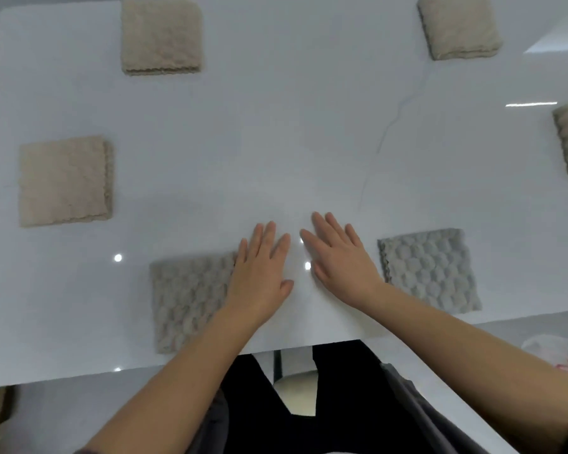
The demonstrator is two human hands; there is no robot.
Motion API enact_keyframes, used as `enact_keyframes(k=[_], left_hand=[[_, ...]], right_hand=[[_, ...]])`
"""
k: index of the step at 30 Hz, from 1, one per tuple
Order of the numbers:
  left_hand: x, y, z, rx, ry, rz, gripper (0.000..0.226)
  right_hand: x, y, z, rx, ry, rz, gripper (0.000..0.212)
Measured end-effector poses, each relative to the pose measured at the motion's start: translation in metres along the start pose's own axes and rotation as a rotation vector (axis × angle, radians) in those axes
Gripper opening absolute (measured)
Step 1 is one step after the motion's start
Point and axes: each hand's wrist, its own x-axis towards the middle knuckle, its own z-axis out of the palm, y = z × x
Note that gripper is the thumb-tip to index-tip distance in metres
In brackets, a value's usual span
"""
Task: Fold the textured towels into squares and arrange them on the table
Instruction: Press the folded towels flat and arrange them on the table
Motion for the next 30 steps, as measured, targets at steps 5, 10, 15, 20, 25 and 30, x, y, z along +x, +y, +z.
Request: enact_keyframes(k=[5,10,15,20,25,30], left_hand=[[0.014,0.029,0.011,-0.074,0.041,-0.132,0.08],[0.026,0.05,0.014,-0.081,0.061,-0.084,0.077],[0.042,0.07,0.021,-0.054,0.075,0.023,0.074],[0.056,0.081,0.024,-0.044,0.091,0.042,0.066],[0.063,0.104,0.027,-0.069,0.121,0.051,0.062],[0.069,0.14,0.04,-0.215,0.218,-0.093,0.06]], right_hand=[[0.001,0.043,-0.014,-0.03,0.027,-0.101,0.052],[0.003,0.061,-0.024,0.007,0.023,-0.13,0.047],[-0.001,0.083,-0.03,0.044,0.073,-0.045,0.047],[-0.006,0.108,-0.035,0.071,0.08,0.022,0.044],[-0.012,0.132,-0.044,0.036,0.027,0.004,0.051],[-0.024,0.174,-0.046,0.032,0.007,-0.101,0.05]])
